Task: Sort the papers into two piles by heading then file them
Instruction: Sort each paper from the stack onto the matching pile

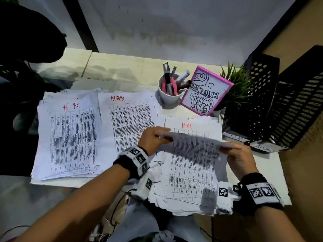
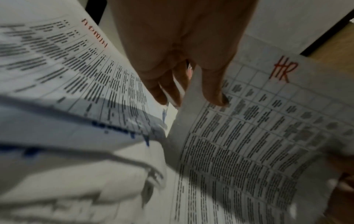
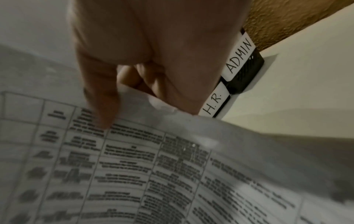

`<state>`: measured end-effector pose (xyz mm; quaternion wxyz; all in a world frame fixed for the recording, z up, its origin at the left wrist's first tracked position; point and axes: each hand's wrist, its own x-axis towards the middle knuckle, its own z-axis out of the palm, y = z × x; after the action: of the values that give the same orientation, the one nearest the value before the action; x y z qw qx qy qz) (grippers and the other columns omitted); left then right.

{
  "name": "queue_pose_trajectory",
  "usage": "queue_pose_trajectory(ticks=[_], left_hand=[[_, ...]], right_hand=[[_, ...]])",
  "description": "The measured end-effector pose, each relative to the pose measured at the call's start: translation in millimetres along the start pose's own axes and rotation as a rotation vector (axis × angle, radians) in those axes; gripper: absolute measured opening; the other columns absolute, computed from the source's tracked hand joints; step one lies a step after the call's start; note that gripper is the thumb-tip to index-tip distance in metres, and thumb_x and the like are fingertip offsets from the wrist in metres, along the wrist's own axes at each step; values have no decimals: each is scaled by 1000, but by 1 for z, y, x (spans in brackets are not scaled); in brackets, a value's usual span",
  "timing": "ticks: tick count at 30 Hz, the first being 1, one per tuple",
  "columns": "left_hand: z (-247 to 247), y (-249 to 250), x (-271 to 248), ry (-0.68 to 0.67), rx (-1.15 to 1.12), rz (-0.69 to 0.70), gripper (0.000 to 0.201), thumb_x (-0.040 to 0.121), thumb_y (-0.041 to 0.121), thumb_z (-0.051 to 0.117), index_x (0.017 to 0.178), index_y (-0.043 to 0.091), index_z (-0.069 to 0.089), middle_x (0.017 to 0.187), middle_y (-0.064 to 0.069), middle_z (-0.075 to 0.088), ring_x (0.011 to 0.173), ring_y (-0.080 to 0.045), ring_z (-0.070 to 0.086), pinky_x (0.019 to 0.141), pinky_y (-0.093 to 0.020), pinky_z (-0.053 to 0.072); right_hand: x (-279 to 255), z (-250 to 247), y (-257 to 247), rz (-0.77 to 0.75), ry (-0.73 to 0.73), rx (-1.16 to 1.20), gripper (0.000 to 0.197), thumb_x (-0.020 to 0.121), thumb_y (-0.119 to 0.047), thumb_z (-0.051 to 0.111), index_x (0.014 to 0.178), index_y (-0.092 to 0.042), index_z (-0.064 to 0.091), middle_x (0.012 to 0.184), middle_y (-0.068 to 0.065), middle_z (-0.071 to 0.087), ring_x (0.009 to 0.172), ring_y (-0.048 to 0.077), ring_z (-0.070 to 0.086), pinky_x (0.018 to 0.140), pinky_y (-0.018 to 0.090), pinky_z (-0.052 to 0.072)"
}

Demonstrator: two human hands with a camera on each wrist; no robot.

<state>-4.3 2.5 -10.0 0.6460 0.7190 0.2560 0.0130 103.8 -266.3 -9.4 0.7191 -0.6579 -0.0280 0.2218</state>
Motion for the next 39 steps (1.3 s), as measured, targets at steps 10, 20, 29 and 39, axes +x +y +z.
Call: queue_pose_trajectory(ticks=[10, 20, 29, 39], left_hand=[[9, -12, -34, 39, -27, 90, 10, 82, -1, 66, 80, 1, 76, 79, 6, 73, 75, -1, 67, 72, -16, 52], [16, -22, -43, 68, -2, 51, 28, 81, -5, 66, 86, 21, 76, 88, 2, 73, 84, -8, 67, 79, -19, 53], [18, -6, -42, 94, -98, 10, 22, 83, -9, 62, 89, 8, 74, 82, 6, 69, 73, 9, 64, 67, -6, 46], [20, 6, -37, -1, -112, -49, 44, 76, -24, 53, 105, 4, 69, 98, 7, 66, 80, 7, 65, 65, -4, 48]], right_hand=[[30, -5, 31, 344, 522, -402, 32, 70, -7, 81, 97, -3, 64, 91, 12, 64, 81, 22, 57, 71, 25, 43], [42, -15, 48, 312, 497, -596, 22, 62, -7, 85, 70, 1, 66, 67, 14, 63, 55, 20, 55, 61, 27, 49], [33, -22, 32, 95, 304, -874, 30, 78, 14, 56, 86, -9, 73, 82, 9, 68, 84, 24, 65, 84, 33, 51], [3, -29, -1, -122, 195, -825, 31, 86, 9, 56, 112, -6, 64, 99, 1, 65, 92, 17, 61, 80, 13, 50]])
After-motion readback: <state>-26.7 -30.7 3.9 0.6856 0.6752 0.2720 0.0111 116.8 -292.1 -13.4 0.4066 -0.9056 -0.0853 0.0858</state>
